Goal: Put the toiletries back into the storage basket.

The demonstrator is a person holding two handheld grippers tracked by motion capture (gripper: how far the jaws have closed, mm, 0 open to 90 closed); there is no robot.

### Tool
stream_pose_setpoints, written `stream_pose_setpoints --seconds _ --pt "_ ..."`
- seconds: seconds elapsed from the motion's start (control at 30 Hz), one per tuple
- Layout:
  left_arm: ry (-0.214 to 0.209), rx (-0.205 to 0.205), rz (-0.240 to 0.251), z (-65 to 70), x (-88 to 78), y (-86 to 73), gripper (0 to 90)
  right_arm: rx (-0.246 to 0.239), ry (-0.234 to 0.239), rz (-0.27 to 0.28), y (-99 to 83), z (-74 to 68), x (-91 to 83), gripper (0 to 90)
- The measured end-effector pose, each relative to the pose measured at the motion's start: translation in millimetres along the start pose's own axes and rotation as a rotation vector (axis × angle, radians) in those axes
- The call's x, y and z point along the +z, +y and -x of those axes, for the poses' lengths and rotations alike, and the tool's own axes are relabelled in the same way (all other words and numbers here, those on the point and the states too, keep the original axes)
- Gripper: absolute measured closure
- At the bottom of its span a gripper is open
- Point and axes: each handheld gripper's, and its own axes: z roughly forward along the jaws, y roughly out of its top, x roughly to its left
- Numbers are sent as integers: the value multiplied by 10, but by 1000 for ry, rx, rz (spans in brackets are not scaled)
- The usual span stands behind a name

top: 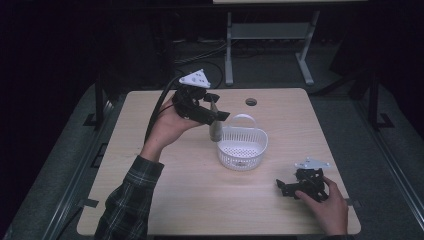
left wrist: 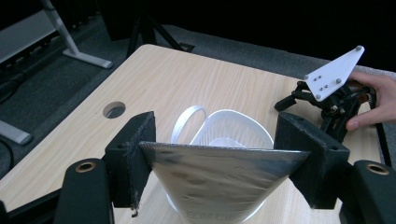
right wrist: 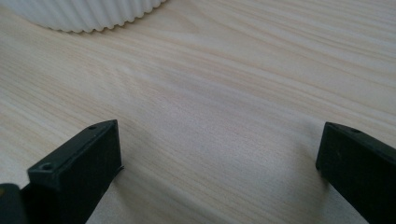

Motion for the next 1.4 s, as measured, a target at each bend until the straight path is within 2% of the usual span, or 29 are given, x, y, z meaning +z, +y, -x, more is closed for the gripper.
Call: stream_pose_setpoints --seconds 0.53,1.13,1.4 --pt "-14 16 9 52 217 -19 296 0 0 0 0 0 0 0" --pt "-18 25 22 56 332 -106 296 0 1 -1 0 0 0 0" --pt "-16 32 10 67 385 -144 296 0 1 0 0 0 0 0"
